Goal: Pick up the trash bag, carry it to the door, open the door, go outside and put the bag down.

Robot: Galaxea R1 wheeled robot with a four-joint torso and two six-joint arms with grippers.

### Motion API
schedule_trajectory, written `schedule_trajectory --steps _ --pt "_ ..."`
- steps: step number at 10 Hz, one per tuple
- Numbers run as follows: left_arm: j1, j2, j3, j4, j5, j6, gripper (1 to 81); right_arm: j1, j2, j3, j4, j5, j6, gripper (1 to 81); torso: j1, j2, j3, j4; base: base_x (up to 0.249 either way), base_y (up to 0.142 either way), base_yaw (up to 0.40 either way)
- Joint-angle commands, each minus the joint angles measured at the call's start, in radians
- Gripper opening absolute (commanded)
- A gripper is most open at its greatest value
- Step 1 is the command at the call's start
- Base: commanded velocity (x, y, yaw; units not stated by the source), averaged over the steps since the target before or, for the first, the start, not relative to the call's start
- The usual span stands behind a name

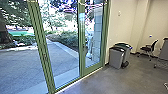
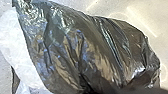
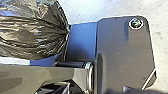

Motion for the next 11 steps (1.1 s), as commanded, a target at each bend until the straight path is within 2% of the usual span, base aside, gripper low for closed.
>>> schedule_trajectory --steps 1,11 --pt "-0.064 -0.003 -0.001 0.009 0.041 0.006 1.0 0.044 0.014 0.006 -0.014 -0.065 -0.008 81.1 0.000 0.000 0.000 0.000 0.134 -0.064 0.000" --pt "-0.064 -0.001 -0.001 0.009 0.041 0.006 1.0 0.042 0.014 -0.002 -0.012 -0.065 -0.007 81.1 0.000 0.000 0.000 0.000 0.134 -0.063 0.000"
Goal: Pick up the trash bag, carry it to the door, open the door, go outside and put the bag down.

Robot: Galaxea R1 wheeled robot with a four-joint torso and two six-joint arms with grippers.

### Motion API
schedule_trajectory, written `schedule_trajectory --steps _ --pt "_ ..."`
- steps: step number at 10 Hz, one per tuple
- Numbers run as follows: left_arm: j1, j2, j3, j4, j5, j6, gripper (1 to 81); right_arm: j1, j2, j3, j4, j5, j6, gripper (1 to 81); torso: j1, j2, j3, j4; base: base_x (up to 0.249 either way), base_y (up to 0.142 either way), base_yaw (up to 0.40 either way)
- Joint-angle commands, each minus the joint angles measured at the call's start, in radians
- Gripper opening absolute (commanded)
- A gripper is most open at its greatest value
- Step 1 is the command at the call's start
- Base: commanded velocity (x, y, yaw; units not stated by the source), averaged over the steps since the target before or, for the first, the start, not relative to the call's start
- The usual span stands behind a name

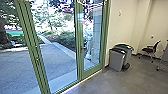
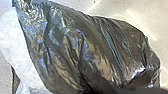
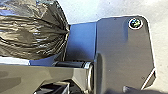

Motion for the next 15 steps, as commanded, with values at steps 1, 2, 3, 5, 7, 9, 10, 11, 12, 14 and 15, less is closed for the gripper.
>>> schedule_trajectory --steps 1,2,3,5,7,9,10,11,12,14,15 --pt "-0.064 -0.001 -0.001 0.009 0.041 0.006 1.0 0.042 0.011 0.007 -0.012 -0.064 -0.007 81.1 0.000 0.000 0.000 0.000 0.134 -0.063 0.000" --pt "-0.064 -0.001 -0.001 0.009 0.041 0.006 1.0 0.042 0.011 0.005 -0.011 -0.064 -0.007 81.1 0.000 0.000 0.000 0.000 0.134 -0.063 0.000" --pt "-0.064 -0.003 -0.001 0.009 0.041 0.006 1.0 0.042 0.012 0.005 -0.012 -0.064 -0.007 81.1 0.000 0.000 0.000 0.000 0.134 -0.063 0.000" --pt "-0.064 -0.001 -0.001 0.009 0.041 0.006 1.0 0.044 0.012 0.005 -0.012 -0.064 -0.007 81.1 0.000 0.000 0.000 0.000 0.134 -0.063 0.000" --pt "-0.064 -0.001 -0.001 0.009 0.041 0.006 1.0 0.044 0.012 0.005 -0.012 -0.064 -0.007 81.1 0.000 0.000 0.000 0.000 0.134 -0.063 0.000" --pt "-0.064 -0.001 -0.001 0.009 0.041 0.006 1.0 0.042 0.012 0.005 -0.012 -0.064 -0.007 81.1 0.000 0.000 0.000 0.000 0.134 -0.063 0.000" --pt "-0.064 -0.003 -0.001 0.009 0.041 0.006 1.0 0.042 0.012 0.005 -0.012 -0.064 -0.007 81.1 0.000 0.000 0.000 0.000 0.134 -0.063 0.000" --pt "-0.064 -0.003 -0.001 0.009 0.041 0.006 1.0 0.042 0.012 0.005 -0.012 -0.064 -0.007 81.1 0.000 0.000 0.000 0.000 0.134 -0.063 0.000" --pt "-0.064 -0.003 -0.001 0.009 0.041 0.006 1.0 0.042 0.012 0.005 -0.012 -0.064 -0.007 81.1 0.000 0.000 0.000 0.000 0.134 -0.064 0.000" --pt "-0.064 -0.003 -0.001 0.009 0.041 0.006 1.0 0.038 0.012 0.005 -0.011 -0.064 -0.007 81.1 0.000 0.000 0.000 0.000 0.134 -0.063 0.000" --pt "-0.064 -0.001 -0.001 0.008 0.039 0.006 1.0 0.037 0.012 0.005 -0.012 -0.064 -0.007 81.1 0.000 0.000 0.000 0.000 0.134 -0.063 0.000"
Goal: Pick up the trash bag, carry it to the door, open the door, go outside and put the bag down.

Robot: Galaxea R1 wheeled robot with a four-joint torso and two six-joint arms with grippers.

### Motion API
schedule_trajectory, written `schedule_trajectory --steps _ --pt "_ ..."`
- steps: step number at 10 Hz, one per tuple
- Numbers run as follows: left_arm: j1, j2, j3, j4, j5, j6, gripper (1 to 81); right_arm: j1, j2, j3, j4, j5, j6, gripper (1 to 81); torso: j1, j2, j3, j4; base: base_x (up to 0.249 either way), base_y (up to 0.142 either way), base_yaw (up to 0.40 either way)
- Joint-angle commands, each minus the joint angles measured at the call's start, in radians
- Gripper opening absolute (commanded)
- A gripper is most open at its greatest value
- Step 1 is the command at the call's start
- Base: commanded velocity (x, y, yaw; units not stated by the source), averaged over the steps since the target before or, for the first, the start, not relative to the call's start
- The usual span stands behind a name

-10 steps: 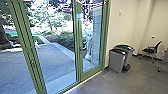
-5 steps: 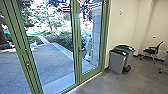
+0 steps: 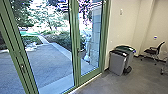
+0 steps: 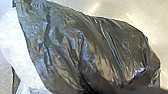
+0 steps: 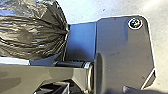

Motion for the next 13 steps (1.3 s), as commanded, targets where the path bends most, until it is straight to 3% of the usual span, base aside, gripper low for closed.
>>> schedule_trajectory --steps 1,3,13 --pt "-0.064 -0.001 -0.001 0.008 0.038 0.006 1.0 0.038 0.010 0.008 -0.012 -0.065 -0.007 81.1 0.000 0.000 0.000 0.000 0.134 -0.063 0.000" --pt "-0.060 0.000 -0.002 0.008 0.004 0.006 1.0 0.038 0.012 0.008 -0.012 -0.065 -0.007 81.1 0.000 0.000 0.000 0.000 0.135 -0.064 0.000" --pt "-0.060 0.008 -0.001 0.024 0.003 0.006 1.0 0.039 0.018 -0.004 -0.012 -0.067 -0.007 81.1 0.000 0.000 0.000 0.000 0.137 -0.063 0.000"
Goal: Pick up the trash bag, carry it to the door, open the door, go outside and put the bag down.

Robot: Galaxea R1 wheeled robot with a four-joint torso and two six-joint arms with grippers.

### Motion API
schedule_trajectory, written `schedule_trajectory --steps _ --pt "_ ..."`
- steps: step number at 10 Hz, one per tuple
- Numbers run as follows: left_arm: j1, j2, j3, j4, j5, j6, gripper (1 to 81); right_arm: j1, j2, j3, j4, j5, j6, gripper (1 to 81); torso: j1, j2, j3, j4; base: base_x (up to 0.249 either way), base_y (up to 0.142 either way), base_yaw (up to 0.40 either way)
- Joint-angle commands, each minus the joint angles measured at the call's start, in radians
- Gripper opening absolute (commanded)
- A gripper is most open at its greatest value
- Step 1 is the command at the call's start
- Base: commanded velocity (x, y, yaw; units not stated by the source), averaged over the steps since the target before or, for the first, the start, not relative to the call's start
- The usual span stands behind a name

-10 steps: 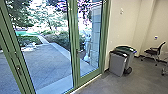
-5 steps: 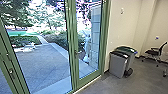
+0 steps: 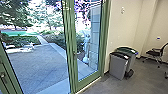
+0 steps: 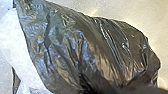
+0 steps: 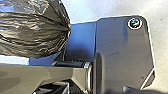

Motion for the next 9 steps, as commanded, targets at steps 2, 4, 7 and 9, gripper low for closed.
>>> schedule_trajectory --steps 2,4,7,9 --pt "-0.065 0.001 -0.002 0.018 0.035 0.006 1.0 0.040 0.012 0.007 -0.012 -0.066 -0.007 81.1 0.000 0.000 0.000 0.000 0.146 -0.067 0.000" --pt "-0.065 0.001 -0.002 0.018 0.035 0.006 1.0 0.040 0.012 0.005 -0.011 -0.066 -0.005 81.1 0.000 0.000 0.000 0.000 0.152 -0.064 0.000" --pt "-0.065 -0.002 -0.002 0.016 0.035 0.005 1.0 0.043 0.012 0.005 -0.011 -0.066 -0.005 81.1 0.000 0.000 0.000 0.000 0.154 0.000 0.000" --pt "-0.063 0.000 -0.002 0.016 0.035 0.005 1.0 0.041 0.013 0.005 -0.011 -0.066 -0.005 81.1 0.000 0.000 0.000 0.000 0.154 0.000 0.000"
